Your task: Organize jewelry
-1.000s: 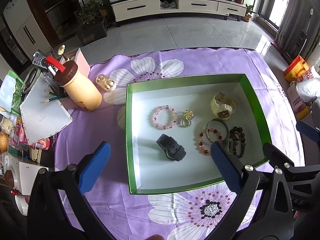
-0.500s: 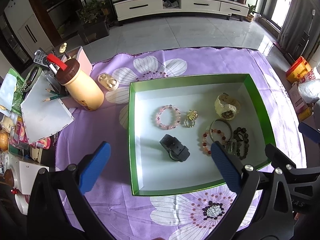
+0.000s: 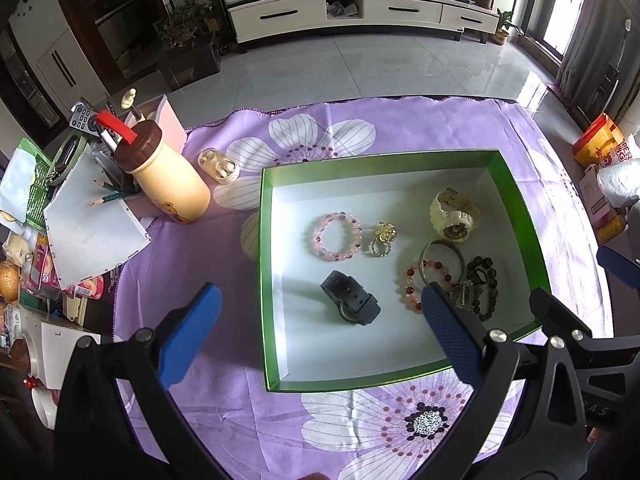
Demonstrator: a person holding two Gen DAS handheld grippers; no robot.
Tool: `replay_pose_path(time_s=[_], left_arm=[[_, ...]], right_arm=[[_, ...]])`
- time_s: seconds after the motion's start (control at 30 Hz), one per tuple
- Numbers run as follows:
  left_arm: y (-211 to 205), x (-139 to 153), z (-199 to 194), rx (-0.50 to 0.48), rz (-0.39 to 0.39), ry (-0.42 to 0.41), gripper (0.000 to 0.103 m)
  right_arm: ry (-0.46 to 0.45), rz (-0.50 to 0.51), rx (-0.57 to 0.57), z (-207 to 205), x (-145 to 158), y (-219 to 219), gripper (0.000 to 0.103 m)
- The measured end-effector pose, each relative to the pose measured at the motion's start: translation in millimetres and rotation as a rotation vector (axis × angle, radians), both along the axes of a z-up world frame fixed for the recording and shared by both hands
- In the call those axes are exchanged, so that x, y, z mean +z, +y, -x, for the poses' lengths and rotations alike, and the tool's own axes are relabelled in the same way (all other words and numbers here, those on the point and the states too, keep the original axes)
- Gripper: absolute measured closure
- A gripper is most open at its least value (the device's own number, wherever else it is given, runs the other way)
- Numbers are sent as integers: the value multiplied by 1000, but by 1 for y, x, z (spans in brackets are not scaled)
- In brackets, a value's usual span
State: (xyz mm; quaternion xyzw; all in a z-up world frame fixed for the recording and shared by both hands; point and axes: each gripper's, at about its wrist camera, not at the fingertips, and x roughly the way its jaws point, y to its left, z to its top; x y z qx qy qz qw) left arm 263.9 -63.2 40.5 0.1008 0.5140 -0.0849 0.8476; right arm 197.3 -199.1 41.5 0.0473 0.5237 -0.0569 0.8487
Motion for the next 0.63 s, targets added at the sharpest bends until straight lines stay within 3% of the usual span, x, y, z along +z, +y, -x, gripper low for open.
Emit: replay_pose_path(time_s=[0.63], left_arm=[[1,2,-2,7,13,-2,2]], right_arm=[[1,12,1,-1,1,3,1]])
